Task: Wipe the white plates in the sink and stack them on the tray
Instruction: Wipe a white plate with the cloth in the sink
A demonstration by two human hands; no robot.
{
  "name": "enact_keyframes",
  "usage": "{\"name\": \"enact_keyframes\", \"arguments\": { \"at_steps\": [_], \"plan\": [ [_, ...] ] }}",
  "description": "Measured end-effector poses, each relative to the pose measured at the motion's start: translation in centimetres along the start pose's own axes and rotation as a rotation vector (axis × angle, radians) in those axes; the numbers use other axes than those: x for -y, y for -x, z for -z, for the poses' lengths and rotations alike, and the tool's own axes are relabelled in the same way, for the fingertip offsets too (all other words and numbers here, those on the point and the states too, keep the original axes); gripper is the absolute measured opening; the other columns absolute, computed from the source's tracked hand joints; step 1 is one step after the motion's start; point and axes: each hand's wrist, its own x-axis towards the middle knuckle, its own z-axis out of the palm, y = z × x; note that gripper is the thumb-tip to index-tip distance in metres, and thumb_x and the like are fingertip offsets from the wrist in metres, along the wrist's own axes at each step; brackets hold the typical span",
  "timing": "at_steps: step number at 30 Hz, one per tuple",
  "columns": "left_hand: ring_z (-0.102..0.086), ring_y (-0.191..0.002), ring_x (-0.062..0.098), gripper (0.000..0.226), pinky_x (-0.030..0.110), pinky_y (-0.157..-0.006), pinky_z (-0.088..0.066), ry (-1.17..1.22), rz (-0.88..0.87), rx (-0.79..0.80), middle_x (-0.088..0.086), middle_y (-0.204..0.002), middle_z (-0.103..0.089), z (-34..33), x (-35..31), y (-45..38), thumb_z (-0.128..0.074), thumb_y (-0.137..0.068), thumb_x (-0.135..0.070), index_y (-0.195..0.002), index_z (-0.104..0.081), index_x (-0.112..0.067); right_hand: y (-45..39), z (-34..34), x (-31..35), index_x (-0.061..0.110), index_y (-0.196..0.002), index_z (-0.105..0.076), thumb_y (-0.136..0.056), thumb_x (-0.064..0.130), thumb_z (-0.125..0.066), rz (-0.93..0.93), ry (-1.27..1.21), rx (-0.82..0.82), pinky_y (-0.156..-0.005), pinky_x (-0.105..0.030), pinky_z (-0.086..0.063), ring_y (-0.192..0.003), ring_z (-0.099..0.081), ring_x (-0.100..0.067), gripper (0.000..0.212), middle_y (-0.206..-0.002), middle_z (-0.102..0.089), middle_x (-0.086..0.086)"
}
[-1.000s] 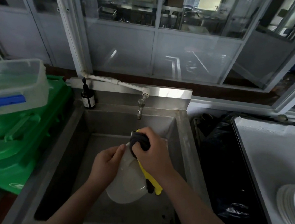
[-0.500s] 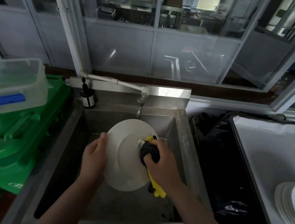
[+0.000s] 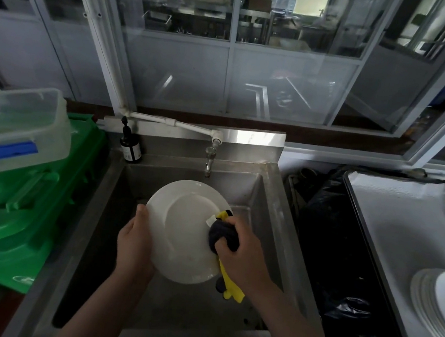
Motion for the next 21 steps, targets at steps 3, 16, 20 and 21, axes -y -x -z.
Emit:
{"name": "enact_keyframes", "arguments": {
  "at_steps": [3,16,20,21],
  "plan": [
    [-0.066,-0.102,0.031,0.033,0.049,-0.094,-0.053,0.045,0.056,-0.055,0.006,-0.103,-0.069,0.3,-0.2,-0.4,-0.044,-0.103,-0.051,-0.099,-0.063,-0.024,0.4,0.1,-0.1,0.029,-0.097,-0.057,-0.085,0.014,-0.063,-0.01,-0.025,0.001,-0.064,-0.013,-0.045,-0.08,-0.059,-0.004,0.02,-0.085,-0.062,0.012],
    [-0.065,-0.096,0.034,0.037,0.054,-0.097,-0.051,-0.028,0.075,-0.131,0.005,-0.089,-0.064,0.8,-0.9,-1.0,-0.041,-0.101,-0.053,-0.076,-0.053,-0.029,2.5,-0.8,-0.1,0.025,-0.098,-0.058,-0.087,0.016,-0.063,-0.036,-0.005,0.037,-0.061,-0.014,-0.043,-0.079,-0.057,-0.004,0.015,-0.083,-0.059,0.011],
    [-0.062,-0.092,0.032,0.04,0.045,-0.086,-0.05,-0.093,0.004,-0.116,0.013,-0.096,-0.064,0.5,-0.8,-0.8,-0.041,-0.1,-0.053,-0.072,-0.052,-0.026,2.0,-0.6,0.5,0.028,-0.098,-0.056,-0.087,0.016,-0.064,-0.032,0.028,0.016,-0.062,-0.014,-0.045,-0.084,-0.059,-0.002,0.018,-0.085,-0.062,0.011],
    [-0.06,-0.09,0.031,0.041,0.042,-0.081,-0.048,-0.088,-0.004,-0.107,0.013,-0.095,-0.063,0.4,-0.8,-0.7,-0.042,-0.1,-0.053,-0.073,-0.054,-0.025,1.9,-0.5,0.6,0.028,-0.098,-0.056,-0.086,0.018,-0.064,-0.027,0.053,0.013,-0.062,-0.012,-0.044,-0.084,-0.058,0.0,0.017,-0.085,-0.062,0.012]
  ]
}}
